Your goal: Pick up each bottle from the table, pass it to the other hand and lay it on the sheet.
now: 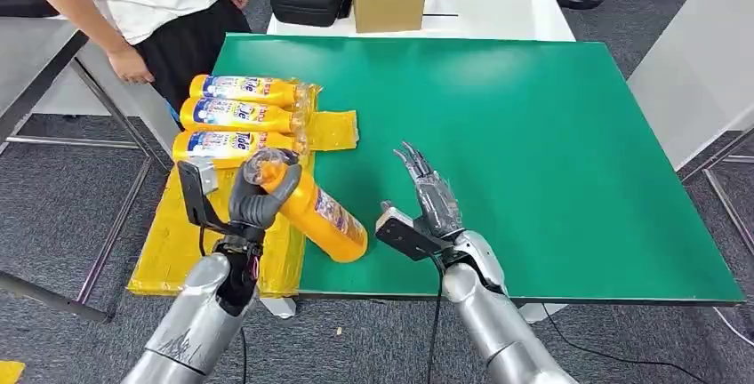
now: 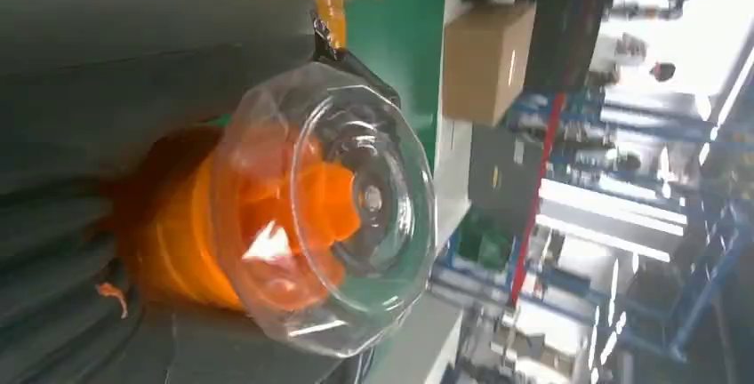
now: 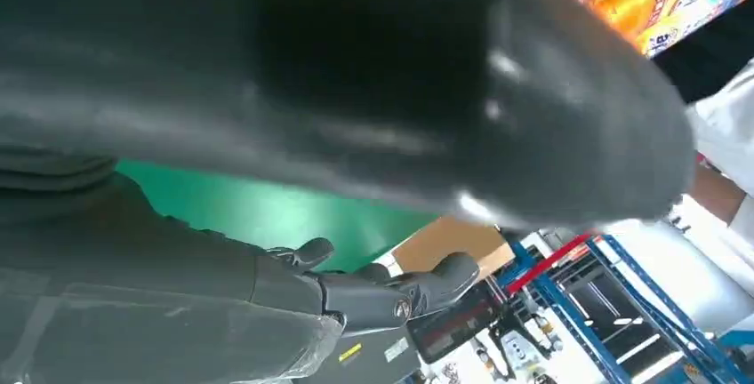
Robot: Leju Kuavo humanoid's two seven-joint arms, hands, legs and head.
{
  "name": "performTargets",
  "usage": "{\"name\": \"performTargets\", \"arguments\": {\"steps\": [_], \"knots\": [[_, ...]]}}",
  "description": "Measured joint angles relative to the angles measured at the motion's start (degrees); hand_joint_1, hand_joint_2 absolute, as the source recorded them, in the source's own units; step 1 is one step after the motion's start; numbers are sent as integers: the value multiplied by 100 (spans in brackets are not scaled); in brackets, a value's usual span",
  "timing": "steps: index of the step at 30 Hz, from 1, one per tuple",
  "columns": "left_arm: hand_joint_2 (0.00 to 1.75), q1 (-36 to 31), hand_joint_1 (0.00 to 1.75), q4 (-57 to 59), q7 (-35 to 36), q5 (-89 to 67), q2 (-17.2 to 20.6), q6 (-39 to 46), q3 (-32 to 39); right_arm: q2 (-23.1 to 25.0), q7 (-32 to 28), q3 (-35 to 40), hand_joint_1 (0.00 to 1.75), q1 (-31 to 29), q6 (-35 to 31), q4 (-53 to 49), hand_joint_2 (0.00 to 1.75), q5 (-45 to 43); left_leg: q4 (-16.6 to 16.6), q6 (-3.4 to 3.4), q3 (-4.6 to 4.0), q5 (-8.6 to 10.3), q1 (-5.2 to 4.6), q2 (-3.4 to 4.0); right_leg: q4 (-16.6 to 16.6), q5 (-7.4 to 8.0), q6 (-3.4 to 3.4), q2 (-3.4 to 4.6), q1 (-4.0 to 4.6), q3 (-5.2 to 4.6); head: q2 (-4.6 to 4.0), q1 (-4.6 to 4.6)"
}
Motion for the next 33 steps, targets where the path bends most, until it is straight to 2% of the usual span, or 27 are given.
{"name": "performTargets", "arguments": {"steps": [8,15,21,26,33], "knots": [[175,-459,175,727,-210,-125,-98,336,175,-31,7,-13,0,-77,70,240,0,-98,1,2,0,2,-1,-1,0,1,1,0,-1,1,0,-2],[175,-544,175,892,-275,-125,-125,408,231,-59,7,-68,0,-64,59,251,0,-199,1,2,1,1,0,0,0,1,1,0,0,0,0,-2],[175,-558,175,806,-435,-368,-107,792,277,-76,2,-269,0,12,-110,120,0,-492,1,2,0,2,0,0,0,1,1,0,0,0,0,-2],[175,-591,175,432,-599,-1139,-24,1388,286,-122,-72,-588,0,115,-217,-153,0,-809,2,2,0,2,-1,-1,0,1,1,0,-1,0,0,0],[175,-901,175,-57,-745,-2969,-6,2390,153,-168,-258,-994,0,127,-363,-271,0,-1139,3,2,0,2,-2,-2,0,2,2,-1,-1,0,0,-2]]}}
